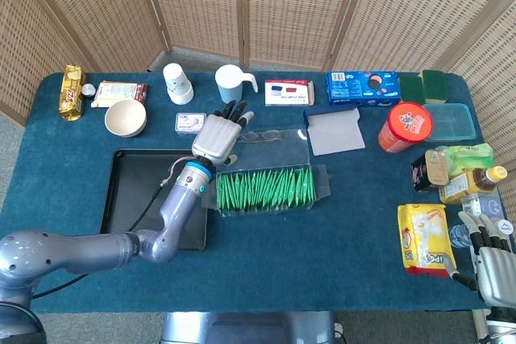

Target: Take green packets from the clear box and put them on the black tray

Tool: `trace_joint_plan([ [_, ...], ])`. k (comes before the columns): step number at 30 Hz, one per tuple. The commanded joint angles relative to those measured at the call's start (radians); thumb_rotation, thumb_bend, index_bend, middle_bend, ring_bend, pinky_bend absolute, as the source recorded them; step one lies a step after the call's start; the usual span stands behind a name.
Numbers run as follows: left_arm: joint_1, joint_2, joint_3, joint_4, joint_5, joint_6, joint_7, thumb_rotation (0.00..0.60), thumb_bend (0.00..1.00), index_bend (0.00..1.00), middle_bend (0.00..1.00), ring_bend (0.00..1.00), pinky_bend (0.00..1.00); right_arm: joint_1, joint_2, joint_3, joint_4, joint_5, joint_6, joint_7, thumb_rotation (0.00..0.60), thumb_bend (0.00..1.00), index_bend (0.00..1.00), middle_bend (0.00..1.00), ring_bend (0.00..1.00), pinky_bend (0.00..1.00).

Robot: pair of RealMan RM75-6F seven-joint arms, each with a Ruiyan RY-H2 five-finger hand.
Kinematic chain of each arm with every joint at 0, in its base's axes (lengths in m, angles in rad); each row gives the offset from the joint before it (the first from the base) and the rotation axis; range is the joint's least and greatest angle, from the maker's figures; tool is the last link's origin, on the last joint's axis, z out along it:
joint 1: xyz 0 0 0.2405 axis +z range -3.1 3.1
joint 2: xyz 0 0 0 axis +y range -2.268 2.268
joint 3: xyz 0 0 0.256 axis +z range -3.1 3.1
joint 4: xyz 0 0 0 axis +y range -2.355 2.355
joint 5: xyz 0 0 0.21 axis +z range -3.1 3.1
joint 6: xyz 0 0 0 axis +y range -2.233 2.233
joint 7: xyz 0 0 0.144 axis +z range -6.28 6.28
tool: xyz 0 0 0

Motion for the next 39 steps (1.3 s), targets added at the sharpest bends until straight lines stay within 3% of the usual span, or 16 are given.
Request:
trace_joint_plan([
  [1, 0.059, 0.112, 0.034, -0.121, 0.208, -0.047, -0.156, 0.599, 0.16, 0.15, 0.04, 0.0, 0.26, 0.0, -0.002, 0.0, 0.004, 0.001, -0.001, 0.003, 0.561, 0.36, 0.1, 0.15, 0.07, 0.15],
  [5, 0.069, 0.162, 0.058, -0.143, 0.361, -0.084, -0.231, 0.6, 0.16, 0.19, 0.04, 0.0, 0.23, 0.001, -0.005, 0.001, 0.01, 0.002, -0.004, 0.01, 0.562, 0.36, 0.1, 0.15, 0.07, 0.15],
  [11, 0.06, 0.185, 0.076, -0.139, 0.463, -0.157, -0.29, 0.6, 0.16, 0.26, 0.03, 0.0, 0.22, 0.002, -0.011, 0.001, 0.022, 0.003, -0.008, 0.023, 0.561, 0.36, 0.1, 0.15, 0.07, 0.15],
  [19, 0.037, 0.155, 0.076, -0.091, 0.479, -0.242, -0.308, 0.6, 0.16, 0.29, 0.02, 0.0, 0.2, -0.001, -0.015, 0.003, 0.035, 0.011, -0.01, 0.037, 0.562, 0.36, 0.09, 0.15, 0.07, 0.15],
  [29, 0.016, 0.086, 0.066, -0.03, 0.489, -0.269, -0.282, 0.6, 0.16, 0.34, 0.02, 0.0, 0.2, -0.007, -0.014, 0.005, 0.037, 0.017, -0.007, 0.041, 0.562, 0.36, 0.09, 0.15, 0.07, 0.15],
  [39, -0.017, 0.012, 0.045, 0.027, 0.417, -0.3, -0.182, 0.6, 0.16, 0.41, 0.02, 0.0, 0.2, -0.015, -0.016, 0.003, 0.046, 0.024, -0.005, 0.053, 0.563, 0.36, 0.09, 0.15, 0.07, 0.15],
])
